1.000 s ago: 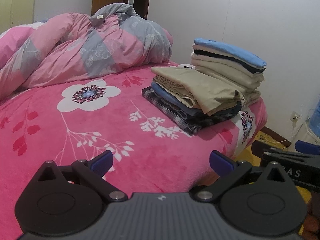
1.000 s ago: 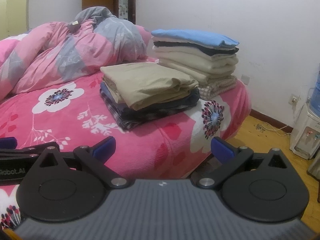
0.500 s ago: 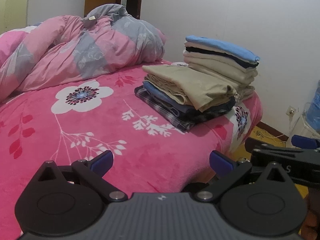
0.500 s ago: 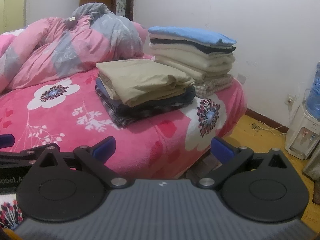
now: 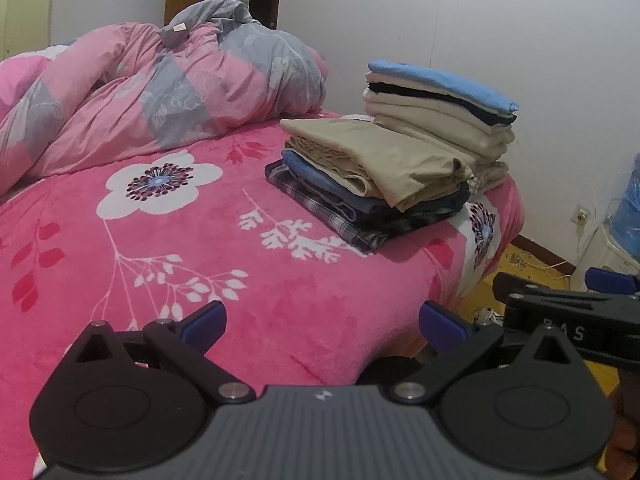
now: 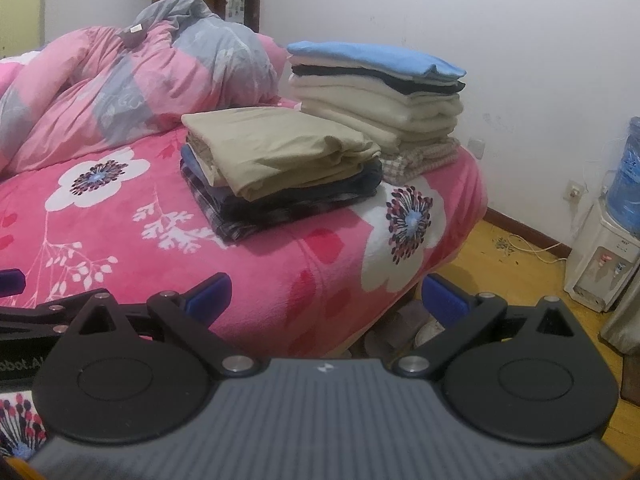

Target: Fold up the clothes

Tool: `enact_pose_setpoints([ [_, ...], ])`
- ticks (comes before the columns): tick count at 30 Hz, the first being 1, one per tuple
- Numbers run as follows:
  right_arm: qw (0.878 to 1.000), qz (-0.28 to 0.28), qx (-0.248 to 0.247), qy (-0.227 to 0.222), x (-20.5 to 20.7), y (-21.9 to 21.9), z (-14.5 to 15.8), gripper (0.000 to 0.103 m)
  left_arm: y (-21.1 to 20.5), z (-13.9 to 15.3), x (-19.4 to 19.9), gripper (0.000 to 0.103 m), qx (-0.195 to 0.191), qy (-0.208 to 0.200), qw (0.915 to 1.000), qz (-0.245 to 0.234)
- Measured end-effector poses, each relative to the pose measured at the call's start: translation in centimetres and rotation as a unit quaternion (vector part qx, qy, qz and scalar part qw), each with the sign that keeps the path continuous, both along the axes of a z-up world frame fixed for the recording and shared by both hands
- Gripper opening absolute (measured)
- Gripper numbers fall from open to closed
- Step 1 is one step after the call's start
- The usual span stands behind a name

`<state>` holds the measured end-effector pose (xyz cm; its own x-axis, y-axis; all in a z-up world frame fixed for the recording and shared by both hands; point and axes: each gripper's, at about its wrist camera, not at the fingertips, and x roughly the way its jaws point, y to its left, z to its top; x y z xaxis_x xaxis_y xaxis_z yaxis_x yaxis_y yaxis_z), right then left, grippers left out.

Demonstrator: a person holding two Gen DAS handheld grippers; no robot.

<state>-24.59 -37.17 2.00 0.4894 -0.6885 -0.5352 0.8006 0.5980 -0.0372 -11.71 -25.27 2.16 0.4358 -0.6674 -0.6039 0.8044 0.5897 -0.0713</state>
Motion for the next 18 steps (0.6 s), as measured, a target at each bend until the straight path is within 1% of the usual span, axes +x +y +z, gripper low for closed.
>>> enact_pose_setpoints([
  [18,1.0,0.001,0.004,0.002,0.22,0.06,-0.12,0.102,0.25,-0.07,0.36,0.103,0.0,0.002,1.0,0.004],
])
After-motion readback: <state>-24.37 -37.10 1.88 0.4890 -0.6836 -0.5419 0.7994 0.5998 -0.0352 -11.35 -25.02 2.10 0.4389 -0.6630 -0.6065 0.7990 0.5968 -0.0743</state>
